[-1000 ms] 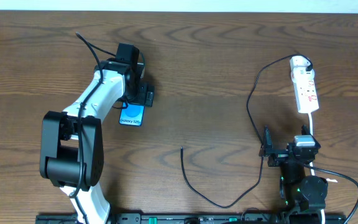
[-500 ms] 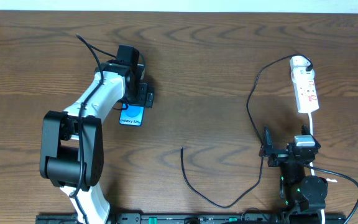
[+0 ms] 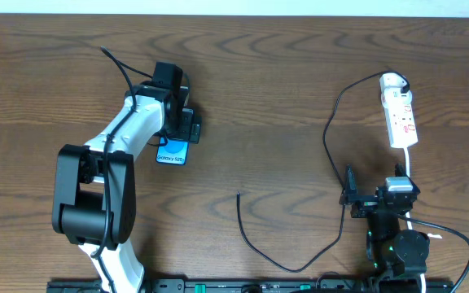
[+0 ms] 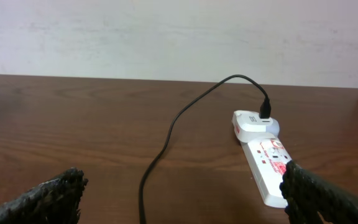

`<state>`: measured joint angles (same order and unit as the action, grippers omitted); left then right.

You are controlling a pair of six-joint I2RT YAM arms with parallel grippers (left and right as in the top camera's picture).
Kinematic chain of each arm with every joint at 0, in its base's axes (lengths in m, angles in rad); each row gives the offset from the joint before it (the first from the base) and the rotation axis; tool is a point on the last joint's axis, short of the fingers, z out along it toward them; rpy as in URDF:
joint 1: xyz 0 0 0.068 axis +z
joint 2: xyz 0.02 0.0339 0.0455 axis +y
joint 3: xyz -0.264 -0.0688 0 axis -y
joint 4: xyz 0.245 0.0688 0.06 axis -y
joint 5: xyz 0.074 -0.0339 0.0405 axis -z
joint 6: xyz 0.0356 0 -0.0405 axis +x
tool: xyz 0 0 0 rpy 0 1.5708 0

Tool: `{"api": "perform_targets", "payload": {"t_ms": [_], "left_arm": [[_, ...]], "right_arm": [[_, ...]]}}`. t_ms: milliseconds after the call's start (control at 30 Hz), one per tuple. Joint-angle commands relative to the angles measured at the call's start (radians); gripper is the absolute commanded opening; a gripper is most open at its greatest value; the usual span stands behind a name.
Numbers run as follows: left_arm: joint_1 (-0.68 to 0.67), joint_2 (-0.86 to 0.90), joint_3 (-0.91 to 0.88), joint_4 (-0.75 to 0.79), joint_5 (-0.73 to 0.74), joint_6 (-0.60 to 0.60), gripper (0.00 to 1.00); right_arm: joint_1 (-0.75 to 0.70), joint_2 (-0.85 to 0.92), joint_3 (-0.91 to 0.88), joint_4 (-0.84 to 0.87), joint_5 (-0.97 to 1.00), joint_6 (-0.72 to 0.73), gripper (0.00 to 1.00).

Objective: Plug charger to phone and switch on socket
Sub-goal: 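Close the left gripper on the phone's long edges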

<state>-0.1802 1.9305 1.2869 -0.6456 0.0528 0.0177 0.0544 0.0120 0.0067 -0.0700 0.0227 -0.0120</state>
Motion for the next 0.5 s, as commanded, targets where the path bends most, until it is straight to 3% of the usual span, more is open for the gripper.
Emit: {"api": "perform_targets", "payload": {"t_ms": [0, 467], "left_arm": [[0.001, 0.011, -0.007, 0.002, -0.012, -0.016, 0.98], [0.001, 0.011, -0.008, 0.016, -0.013, -0.016, 0.98]], "right_arm": [[-0.007, -0.006, -0.001, -0.004, 0.009, -0.012, 0.99], [-0.007, -0.006, -0.001, -0.004, 0.009, -0.012, 0.99]]}}
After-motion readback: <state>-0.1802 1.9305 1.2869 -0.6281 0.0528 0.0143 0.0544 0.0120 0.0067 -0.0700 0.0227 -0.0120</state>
